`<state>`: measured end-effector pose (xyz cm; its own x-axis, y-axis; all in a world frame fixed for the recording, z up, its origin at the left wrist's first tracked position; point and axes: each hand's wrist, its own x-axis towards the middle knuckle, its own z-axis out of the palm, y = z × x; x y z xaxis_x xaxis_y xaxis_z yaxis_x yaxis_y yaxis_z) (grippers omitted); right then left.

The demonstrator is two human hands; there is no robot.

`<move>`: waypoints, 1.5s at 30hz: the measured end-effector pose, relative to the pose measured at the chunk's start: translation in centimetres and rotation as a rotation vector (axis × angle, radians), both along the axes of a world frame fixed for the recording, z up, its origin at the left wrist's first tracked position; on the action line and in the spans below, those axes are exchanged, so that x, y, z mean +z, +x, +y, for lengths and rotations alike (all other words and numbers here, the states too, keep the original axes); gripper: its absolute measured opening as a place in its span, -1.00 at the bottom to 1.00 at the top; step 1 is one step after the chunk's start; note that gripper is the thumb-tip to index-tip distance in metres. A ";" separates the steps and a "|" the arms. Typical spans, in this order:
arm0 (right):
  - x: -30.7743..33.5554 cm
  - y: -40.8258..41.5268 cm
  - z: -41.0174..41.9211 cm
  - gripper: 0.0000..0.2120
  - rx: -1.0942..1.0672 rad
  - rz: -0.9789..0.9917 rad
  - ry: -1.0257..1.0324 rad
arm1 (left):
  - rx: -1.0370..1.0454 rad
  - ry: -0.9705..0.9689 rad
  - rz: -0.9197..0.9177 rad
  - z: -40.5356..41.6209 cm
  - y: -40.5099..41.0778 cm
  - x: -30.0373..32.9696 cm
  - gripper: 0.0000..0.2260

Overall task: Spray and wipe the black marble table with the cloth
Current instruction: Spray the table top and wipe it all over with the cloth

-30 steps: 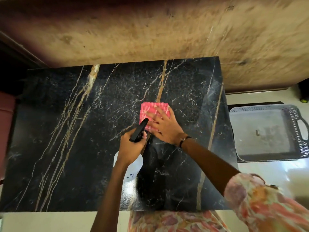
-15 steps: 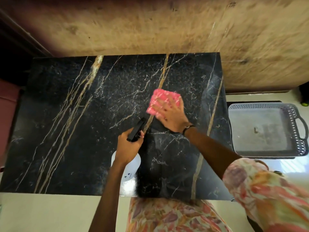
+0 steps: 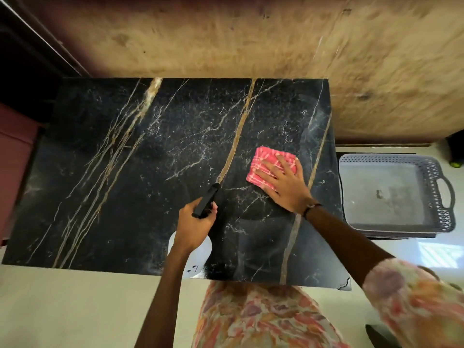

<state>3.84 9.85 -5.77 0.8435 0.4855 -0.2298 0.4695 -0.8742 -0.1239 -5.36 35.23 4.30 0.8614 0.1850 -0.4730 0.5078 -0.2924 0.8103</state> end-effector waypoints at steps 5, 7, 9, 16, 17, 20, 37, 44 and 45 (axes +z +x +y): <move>-0.5 -2.3 7.0 -0.52 0.088 -0.020 0.000 | -0.036 0.010 0.003 0.3 -1.2 -0.4 -0.88; -0.8 -5.6 7.8 -0.53 0.188 -0.034 0.020 | -0.044 0.013 0.009 0.5 -1.8 -0.7 -0.92; -0.9 -9.0 6.8 -0.54 0.266 -0.038 0.019 | -0.047 0.015 0.009 0.7 -2.5 -0.9 -0.94; -0.1 -9.8 -1.3 -0.53 0.084 -0.042 0.006 | -0.029 -0.004 0.033 2.1 -4.7 -0.9 -0.96; 0.1 -9.2 -0.4 -0.53 0.014 -0.017 0.003 | -0.032 -0.005 0.035 2.4 -5.1 -0.8 -0.96; 0.2 -8.3 4.5 -0.53 -0.101 -0.006 0.032 | -0.030 -0.005 0.036 2.9 -6.0 -0.8 -0.96; 0.4 -15.9 3.0 -0.52 -0.123 0.024 -0.012 | -0.056 0.035 0.044 4.0 -10.7 -0.5 -0.88; -0.8 -19.8 10.4 -0.55 0.113 -0.018 0.053 | -0.072 0.020 0.053 2.9 -11.8 -0.3 -0.87; -1.0 -21.0 9.4 -0.55 0.142 -0.024 0.056 | -0.078 0.022 0.055 2.7 -11.8 -0.3 -0.88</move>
